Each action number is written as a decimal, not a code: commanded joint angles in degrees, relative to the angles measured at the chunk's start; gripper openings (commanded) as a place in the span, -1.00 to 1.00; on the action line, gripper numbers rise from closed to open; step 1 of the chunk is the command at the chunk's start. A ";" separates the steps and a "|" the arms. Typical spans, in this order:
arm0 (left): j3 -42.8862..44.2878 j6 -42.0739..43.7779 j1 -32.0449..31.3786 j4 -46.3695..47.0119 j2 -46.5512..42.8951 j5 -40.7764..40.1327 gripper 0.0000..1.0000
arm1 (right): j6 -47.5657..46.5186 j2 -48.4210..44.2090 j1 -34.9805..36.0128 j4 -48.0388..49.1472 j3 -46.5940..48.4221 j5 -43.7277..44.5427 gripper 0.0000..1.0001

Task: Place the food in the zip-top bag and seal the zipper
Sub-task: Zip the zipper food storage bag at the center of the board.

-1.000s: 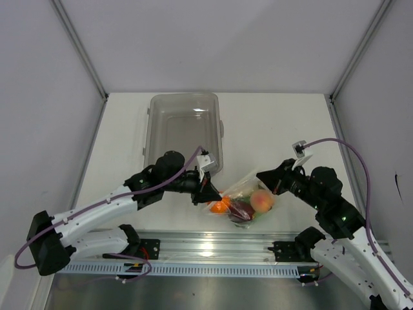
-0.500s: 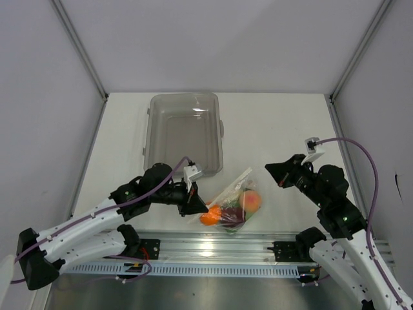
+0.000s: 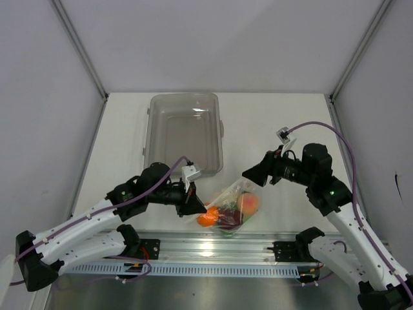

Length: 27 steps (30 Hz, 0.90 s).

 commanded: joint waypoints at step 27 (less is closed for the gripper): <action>5.25 2.94 0.09 2.44 2.08 5.60 -0.99 | -29.15 29.11 22.97 -16.29 20.22 -19.80 0.24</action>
